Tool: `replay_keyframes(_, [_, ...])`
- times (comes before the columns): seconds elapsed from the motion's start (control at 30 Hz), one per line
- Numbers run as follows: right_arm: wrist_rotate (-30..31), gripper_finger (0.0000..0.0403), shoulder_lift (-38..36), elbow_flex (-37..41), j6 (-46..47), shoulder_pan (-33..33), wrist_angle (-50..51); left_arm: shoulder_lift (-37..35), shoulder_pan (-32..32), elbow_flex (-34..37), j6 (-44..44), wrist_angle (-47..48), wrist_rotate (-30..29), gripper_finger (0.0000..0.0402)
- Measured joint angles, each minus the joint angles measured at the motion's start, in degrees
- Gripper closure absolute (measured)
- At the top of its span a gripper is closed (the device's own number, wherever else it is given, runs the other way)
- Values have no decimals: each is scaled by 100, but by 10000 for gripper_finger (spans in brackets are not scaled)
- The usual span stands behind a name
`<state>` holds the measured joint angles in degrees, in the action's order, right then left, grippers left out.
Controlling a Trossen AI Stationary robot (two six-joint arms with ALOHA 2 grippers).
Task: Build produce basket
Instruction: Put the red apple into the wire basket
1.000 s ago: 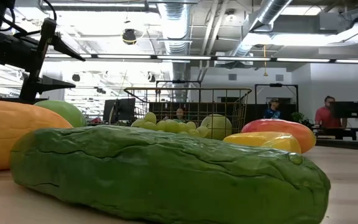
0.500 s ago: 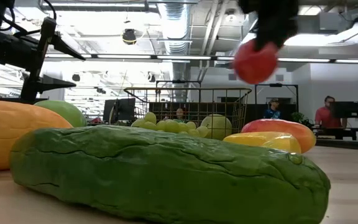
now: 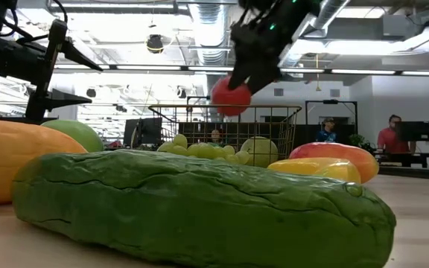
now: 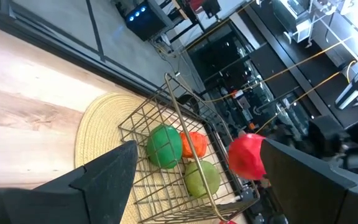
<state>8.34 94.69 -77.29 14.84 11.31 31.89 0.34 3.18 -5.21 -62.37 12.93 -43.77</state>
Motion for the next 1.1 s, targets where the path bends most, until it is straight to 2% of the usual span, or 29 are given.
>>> replay_keyframes(0.1, [-122, 111, 331, -53, -135, 108, -286, 2, 0, 0, -2, 0, 6, 74])
replay_keyframes(0.43, [-303, 111, 1254, -788, -534, 278, 252, 2, 0, -2, -20, -3, 41, 74])
replay_keyframes(0.57, [-442, 105, 1425, -945, -586, 272, 379, 2, 0, -2, -22, 2, 39, 74])
replay_keyframes(0.83, [-742, 71, 1538, -964, -601, 359, 657, 2, 0, -4, 13, 7, 29, 74])
replay_keyframes(1.1, [-824, 54, 1625, -968, -587, 352, 697, 2, 0, -4, 13, 7, 14, 74])
